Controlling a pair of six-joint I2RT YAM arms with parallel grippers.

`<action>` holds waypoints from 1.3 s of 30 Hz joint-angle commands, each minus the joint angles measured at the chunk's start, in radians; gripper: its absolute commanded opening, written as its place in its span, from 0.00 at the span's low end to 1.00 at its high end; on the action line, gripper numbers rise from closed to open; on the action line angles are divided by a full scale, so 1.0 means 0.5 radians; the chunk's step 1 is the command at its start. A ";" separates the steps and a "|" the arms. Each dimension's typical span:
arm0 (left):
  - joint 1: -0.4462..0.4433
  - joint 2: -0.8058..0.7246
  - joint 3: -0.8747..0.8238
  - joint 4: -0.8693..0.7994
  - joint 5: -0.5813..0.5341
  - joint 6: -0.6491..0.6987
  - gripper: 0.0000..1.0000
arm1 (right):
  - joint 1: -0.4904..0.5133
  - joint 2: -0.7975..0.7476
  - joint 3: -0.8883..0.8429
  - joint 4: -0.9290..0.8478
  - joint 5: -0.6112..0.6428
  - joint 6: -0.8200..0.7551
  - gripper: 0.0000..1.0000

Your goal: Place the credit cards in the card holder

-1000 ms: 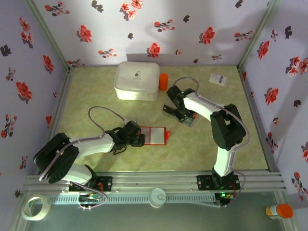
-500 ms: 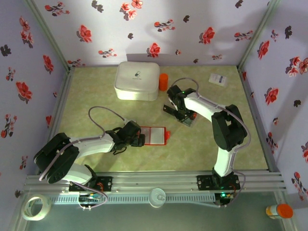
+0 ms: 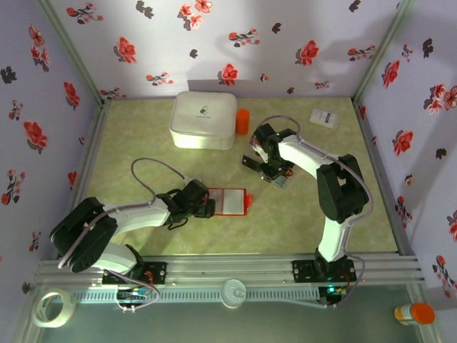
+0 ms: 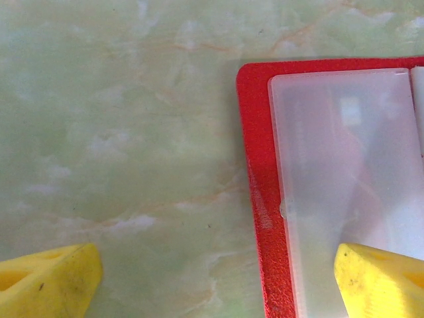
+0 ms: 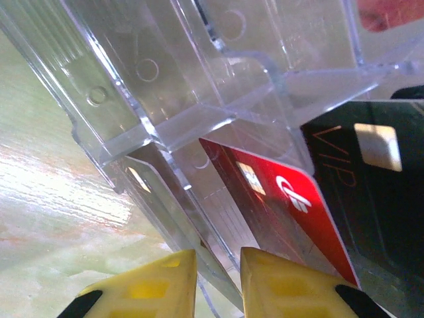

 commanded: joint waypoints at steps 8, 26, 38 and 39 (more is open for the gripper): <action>-0.003 0.078 -0.040 -0.100 -0.025 -0.045 0.93 | -0.023 -0.046 0.011 -0.016 -0.181 -0.051 0.13; -0.006 0.068 -0.064 -0.089 -0.029 -0.066 0.93 | 0.074 -0.277 0.196 -0.216 -0.387 -0.064 0.00; -0.006 0.072 -0.054 -0.165 -0.089 -0.078 0.93 | 0.170 -0.652 -0.157 0.382 -0.788 0.739 0.00; -0.006 0.075 -0.047 -0.183 -0.099 -0.085 0.93 | 0.170 -0.708 -0.267 0.541 -0.839 0.878 0.00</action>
